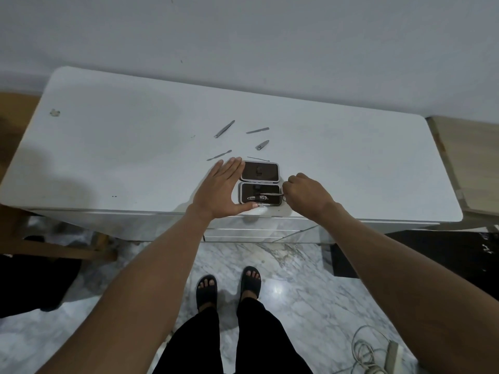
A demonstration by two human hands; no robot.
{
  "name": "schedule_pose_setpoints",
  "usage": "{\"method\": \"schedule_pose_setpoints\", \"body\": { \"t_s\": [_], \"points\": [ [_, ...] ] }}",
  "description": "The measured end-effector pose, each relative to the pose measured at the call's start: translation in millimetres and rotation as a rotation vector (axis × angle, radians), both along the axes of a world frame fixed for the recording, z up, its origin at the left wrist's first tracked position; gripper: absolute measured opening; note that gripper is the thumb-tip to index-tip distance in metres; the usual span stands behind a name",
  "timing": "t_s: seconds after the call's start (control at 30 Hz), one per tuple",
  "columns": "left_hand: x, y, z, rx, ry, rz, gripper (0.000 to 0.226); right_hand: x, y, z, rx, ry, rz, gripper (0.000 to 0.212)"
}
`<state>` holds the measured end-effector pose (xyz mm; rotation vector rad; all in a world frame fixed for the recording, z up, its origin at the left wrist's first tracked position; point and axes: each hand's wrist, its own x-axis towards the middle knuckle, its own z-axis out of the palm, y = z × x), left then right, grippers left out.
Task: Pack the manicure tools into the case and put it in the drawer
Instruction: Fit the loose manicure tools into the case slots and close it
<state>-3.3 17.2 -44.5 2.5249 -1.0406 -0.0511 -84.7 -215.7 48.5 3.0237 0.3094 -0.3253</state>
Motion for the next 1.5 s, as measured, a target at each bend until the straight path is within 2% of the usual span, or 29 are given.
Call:
{"method": "schedule_pose_setpoints", "body": {
  "t_s": [0.7, 0.93, 1.2, 1.5],
  "points": [
    [-1, -1, 0, -0.001, -0.009, 0.012, 0.116, 0, -5, -8, 0.034, -0.032, -0.001, 0.012],
    [-1, -1, 0, -0.017, 0.006, 0.013, 0.116, 1, -1, -9, 0.081, -0.031, -0.041, 0.018],
    [-1, -1, 1, -0.013, 0.011, 0.010, 0.117, 6, 6, -8, 0.113, -0.030, -0.073, 0.014],
    [-1, -2, 1, -0.019, 0.002, 0.008, 0.116, 1, 23, -21, 0.241, -0.060, -0.206, 0.016]
  ]
}}
